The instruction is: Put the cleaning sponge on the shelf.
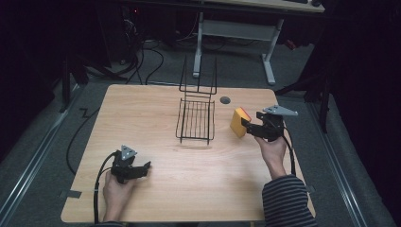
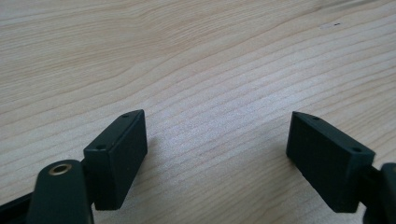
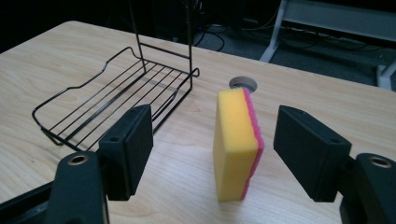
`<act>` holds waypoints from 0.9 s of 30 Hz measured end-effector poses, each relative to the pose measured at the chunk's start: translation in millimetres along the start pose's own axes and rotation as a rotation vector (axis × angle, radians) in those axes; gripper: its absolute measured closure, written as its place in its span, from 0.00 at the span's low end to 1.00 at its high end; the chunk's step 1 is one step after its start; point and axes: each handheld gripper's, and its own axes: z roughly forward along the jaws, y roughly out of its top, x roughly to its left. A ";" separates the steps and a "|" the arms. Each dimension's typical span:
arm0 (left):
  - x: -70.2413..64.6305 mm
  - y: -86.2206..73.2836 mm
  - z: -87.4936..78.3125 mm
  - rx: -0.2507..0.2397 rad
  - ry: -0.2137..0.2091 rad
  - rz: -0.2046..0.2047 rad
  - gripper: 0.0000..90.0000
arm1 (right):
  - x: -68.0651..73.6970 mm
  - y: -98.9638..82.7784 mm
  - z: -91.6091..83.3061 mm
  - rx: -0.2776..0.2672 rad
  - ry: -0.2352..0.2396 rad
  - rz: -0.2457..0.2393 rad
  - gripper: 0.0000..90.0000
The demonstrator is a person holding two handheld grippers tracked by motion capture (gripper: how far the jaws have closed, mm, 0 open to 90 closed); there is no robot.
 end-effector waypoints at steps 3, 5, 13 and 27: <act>0.0 0.0 0.0 0.000 0.000 0.000 0.23 | -2.5 0.5 2.6 -0.004 -0.002 0.016 0.33; 0.0 0.0 0.0 0.000 0.000 0.000 0.23 | -4.8 -0.4 5.1 0.003 -0.004 0.021 0.33; 0.0 0.0 0.0 0.000 0.000 0.000 0.23 | -9.1 -3.7 18.0 0.012 -0.006 0.028 0.32; 0.0 0.0 0.0 0.000 0.000 0.000 0.23 | -16.6 -10.9 36.5 0.037 -0.002 0.053 0.32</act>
